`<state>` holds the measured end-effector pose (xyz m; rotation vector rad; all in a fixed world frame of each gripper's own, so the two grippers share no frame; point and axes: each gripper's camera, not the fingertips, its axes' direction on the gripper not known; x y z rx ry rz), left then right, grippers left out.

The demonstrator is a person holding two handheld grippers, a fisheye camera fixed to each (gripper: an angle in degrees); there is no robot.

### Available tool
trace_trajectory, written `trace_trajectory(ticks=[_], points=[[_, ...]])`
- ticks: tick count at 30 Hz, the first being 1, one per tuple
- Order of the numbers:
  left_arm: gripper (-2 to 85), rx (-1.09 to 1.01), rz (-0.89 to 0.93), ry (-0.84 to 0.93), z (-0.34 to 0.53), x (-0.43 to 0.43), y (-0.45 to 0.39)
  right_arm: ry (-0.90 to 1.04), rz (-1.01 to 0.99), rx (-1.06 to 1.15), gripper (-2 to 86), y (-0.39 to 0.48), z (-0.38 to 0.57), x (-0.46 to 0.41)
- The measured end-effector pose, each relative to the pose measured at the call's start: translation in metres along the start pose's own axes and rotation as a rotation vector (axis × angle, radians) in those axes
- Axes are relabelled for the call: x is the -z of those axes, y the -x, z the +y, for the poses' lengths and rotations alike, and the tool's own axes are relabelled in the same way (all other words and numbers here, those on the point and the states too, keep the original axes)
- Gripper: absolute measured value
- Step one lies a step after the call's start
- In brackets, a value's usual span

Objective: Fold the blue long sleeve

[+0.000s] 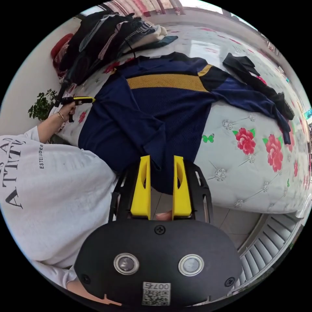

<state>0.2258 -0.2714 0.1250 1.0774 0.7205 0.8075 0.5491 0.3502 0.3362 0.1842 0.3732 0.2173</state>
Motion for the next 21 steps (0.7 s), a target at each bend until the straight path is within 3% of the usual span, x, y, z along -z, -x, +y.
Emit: trace_trajectory(ticks=[2,4,9,11,13,15,17,21], points=[[-0.6,-0.004,-0.008,0.004,0.0,0.0,0.008,-0.129,-0.046,0.013,5.9,0.003,-0.009,0.023],[-0.6,-0.004,-0.011,0.01,-0.001,0.0,0.016,-0.131,-0.058,0.043,5.8,0.008,-0.021,0.019],[-0.6,0.004,0.005,0.025,-0.001,0.006,0.047,0.154,-0.004,0.111,2.9,0.024,-0.044,-0.075],[-0.6,0.016,0.01,0.03,-0.001,0.009,0.06,0.018,0.07,0.115,1.2,0.023,-0.044,-0.05],[-0.7,0.027,0.021,0.032,-0.002,0.012,0.072,-0.007,-0.021,0.13,0.7,0.015,-0.051,-0.021],[-0.7,0.051,0.04,0.027,0.0,0.016,0.089,-0.157,-0.012,0.155,0.5,0.014,-0.048,0.028],[-0.7,0.061,0.05,0.024,0.001,0.019,0.099,-0.332,-0.027,0.239,0.3,0.021,-0.039,0.099],[-0.7,0.052,0.047,0.017,0.004,0.028,0.113,-0.446,-0.046,0.414,0.4,0.049,-0.016,0.172]])
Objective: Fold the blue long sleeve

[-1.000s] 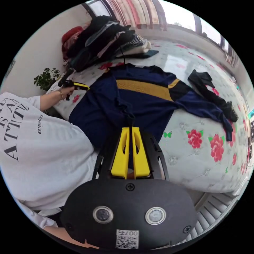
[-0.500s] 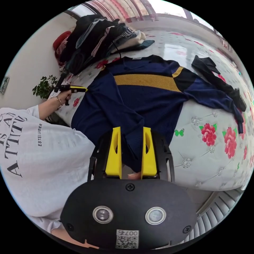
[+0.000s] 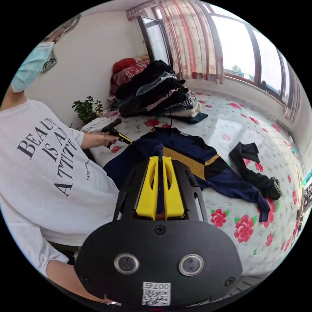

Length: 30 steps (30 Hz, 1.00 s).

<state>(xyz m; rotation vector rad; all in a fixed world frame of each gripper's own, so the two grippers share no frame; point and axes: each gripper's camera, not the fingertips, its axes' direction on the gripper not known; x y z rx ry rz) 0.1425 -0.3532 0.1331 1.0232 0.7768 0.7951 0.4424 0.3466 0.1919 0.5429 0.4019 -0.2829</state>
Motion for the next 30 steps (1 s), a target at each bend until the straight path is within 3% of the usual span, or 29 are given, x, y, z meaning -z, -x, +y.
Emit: trace_trajectory(ticks=[4,8,10,16,20,23,26,30], points=[[-0.5,-0.007,-0.005,-0.004,0.002,0.008,0.011,0.261,-0.008,0.081,1.3,0.028,0.017,-0.029],[0.1,0.025,0.027,-0.021,0.007,0.019,0.031,0.642,-0.062,-0.034,4.1,0.031,0.1,-0.142],[1.1,0.044,0.052,-0.033,0.013,0.025,0.04,0.691,-0.125,-0.14,5.7,0.026,0.132,-0.168],[4.3,0.072,0.136,-0.164,0.072,0.082,0.049,0.439,-0.048,-0.43,9.4,-0.003,0.16,-0.13],[4.9,-0.046,0.101,-0.165,0.082,0.091,0.027,0.288,-0.02,-0.415,9.4,-0.004,0.134,-0.125],[5.9,-0.089,0.132,-0.108,0.059,0.076,0.015,0.307,-0.033,-0.31,8.8,0.006,0.104,-0.161],[2.9,-0.114,0.029,-0.003,0.05,0.048,0.007,0.377,-0.071,-0.209,7.3,0.019,0.09,-0.206],[-0.1,-0.042,0.059,-0.033,0.061,0.06,0.031,0.51,-0.131,-0.137,5.7,0.033,0.103,-0.233]])
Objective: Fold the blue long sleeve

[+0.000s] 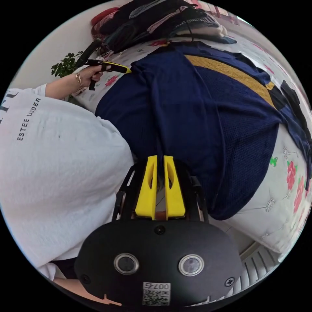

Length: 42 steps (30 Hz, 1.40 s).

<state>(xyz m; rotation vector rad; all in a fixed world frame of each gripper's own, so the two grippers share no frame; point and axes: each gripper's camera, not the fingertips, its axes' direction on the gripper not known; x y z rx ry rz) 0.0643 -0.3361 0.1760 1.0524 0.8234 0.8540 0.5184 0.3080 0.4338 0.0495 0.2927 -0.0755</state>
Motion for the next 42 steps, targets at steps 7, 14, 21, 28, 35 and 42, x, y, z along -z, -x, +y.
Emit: trace_trajectory(ticks=[7,14,21,28,35,42], points=[[0.4,0.154,0.024,-0.045,0.055,0.039,0.036,-0.07,-0.013,-0.222,8.2,-0.055,0.067,0.059],[8.1,0.095,0.146,0.018,0.104,0.044,-0.02,-0.147,-0.049,-0.689,9.6,-0.167,0.141,0.08],[3.5,-0.071,-0.116,0.076,0.087,0.024,-0.098,0.006,-0.135,-0.681,7.5,-0.2,0.111,0.059],[0.4,-0.004,-0.101,0.076,0.079,0.027,-0.085,0.085,-0.206,-0.629,2.4,-0.213,0.127,0.074],[-0.3,0.338,0.033,0.05,0.079,0.044,-0.035,-0.329,-0.129,-0.707,5.8,-0.293,0.162,0.224],[-0.9,0.522,0.043,0.041,0.055,0.07,-0.027,-0.725,-0.094,-1.017,8.7,-0.476,0.183,0.322]])
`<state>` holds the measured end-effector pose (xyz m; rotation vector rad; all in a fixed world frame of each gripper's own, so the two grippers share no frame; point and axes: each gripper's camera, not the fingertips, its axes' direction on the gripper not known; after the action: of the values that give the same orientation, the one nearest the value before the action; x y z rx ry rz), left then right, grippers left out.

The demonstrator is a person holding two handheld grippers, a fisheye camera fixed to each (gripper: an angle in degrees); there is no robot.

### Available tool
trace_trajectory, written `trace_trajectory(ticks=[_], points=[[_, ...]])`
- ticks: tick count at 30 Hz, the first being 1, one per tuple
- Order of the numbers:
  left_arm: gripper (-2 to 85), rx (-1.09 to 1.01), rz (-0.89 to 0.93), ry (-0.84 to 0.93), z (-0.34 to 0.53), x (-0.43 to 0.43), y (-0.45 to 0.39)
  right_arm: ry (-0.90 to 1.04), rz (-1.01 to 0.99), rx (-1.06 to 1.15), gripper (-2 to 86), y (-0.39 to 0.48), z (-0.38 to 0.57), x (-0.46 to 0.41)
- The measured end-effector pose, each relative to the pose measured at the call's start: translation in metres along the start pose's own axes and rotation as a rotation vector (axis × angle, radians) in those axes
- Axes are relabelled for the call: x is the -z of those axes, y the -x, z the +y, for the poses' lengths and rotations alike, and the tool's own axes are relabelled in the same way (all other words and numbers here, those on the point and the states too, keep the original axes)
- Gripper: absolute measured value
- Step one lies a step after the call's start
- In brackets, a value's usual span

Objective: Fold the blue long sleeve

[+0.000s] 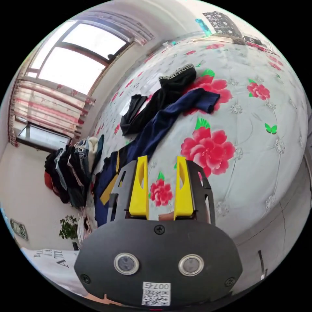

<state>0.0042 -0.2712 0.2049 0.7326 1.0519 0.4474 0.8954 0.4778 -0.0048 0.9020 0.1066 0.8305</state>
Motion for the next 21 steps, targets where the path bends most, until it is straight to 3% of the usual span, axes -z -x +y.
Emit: trace_trajectory(ticks=[5,13,16,21], points=[[-1.0,0.002,-0.034,0.045,-0.014,0.0,-0.034,-0.051,0.168,-0.067,8.9,-0.049,-0.097,-0.006],[-1.0,-0.044,-0.035,0.104,-0.028,-0.012,-0.09,-0.181,0.316,-0.196,2.2,-0.104,-0.113,0.002],[-1.0,-0.064,-0.033,0.089,-0.031,-0.012,-0.105,-0.127,0.146,-0.18,0.5,-0.113,-0.106,0.011],[-1.0,-0.13,-0.004,0.045,-0.043,-0.009,-0.123,-0.224,-0.064,0.031,-0.1,-0.05,-0.084,0.057]])
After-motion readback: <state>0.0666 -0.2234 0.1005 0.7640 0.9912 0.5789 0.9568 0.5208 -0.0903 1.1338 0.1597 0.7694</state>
